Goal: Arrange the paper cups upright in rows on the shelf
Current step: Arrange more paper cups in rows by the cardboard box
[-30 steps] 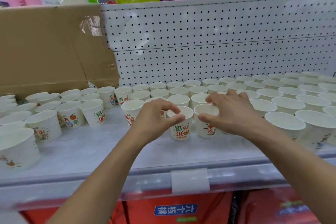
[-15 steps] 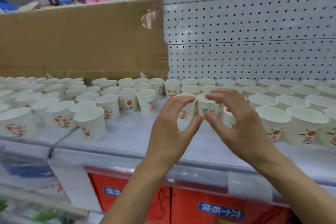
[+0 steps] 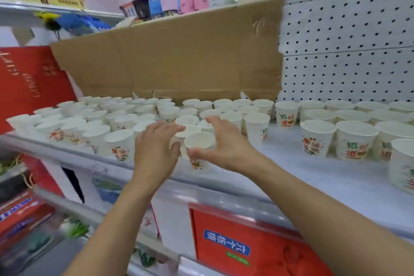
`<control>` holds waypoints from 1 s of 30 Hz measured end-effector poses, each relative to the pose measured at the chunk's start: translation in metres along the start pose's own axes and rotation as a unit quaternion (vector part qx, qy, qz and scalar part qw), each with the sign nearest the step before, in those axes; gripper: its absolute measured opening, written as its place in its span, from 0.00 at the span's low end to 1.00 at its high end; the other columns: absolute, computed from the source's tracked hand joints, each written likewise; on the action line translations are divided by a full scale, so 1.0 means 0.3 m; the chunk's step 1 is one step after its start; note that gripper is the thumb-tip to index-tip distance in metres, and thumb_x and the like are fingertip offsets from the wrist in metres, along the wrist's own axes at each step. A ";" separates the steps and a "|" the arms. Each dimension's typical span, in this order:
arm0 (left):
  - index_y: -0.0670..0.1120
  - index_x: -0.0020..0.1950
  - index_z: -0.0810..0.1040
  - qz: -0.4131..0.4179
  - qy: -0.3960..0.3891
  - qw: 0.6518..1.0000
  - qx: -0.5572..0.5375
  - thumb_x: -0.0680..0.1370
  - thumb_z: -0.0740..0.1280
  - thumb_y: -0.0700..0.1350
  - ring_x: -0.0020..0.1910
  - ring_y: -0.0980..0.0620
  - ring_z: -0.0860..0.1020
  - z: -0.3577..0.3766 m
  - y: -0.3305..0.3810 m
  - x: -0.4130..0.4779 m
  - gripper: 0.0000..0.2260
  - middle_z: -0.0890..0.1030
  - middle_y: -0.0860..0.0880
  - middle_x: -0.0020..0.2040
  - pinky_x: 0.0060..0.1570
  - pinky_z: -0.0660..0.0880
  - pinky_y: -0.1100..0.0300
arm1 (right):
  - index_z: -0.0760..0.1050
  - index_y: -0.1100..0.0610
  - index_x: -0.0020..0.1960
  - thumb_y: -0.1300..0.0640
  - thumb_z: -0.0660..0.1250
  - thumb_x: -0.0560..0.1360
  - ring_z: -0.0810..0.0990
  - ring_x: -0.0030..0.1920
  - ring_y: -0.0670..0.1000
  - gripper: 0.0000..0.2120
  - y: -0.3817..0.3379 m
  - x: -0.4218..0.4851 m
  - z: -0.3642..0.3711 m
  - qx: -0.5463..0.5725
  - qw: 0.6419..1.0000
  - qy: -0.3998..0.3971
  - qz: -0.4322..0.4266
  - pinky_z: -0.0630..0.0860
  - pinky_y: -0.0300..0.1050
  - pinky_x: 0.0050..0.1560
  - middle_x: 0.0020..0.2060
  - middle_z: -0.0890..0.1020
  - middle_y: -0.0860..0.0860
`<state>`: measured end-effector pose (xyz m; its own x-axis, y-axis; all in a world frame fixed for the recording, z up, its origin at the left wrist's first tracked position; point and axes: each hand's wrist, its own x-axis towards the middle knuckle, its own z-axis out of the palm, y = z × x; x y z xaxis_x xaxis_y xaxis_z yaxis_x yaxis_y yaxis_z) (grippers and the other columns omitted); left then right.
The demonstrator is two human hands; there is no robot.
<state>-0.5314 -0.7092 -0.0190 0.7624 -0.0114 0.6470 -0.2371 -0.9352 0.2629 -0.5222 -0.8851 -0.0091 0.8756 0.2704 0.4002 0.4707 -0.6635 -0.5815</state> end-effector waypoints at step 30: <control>0.57 0.57 0.78 0.116 -0.159 0.922 -0.333 0.67 0.68 0.67 0.58 0.60 0.72 0.186 0.575 0.004 0.23 0.75 0.61 0.57 0.57 0.70 0.59 | 0.70 0.42 0.63 0.40 0.74 0.66 0.66 0.62 0.47 0.28 0.254 -0.413 -0.634 -0.252 0.949 0.003 0.188 0.67 0.46 0.59 0.59 0.72 0.42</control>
<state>-0.5378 -0.8903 -0.0128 0.7578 -0.3859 0.5261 -0.6522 -0.4705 0.5943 -0.6155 -1.1018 0.0317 0.9702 -0.0537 0.2362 0.0129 -0.9622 -0.2721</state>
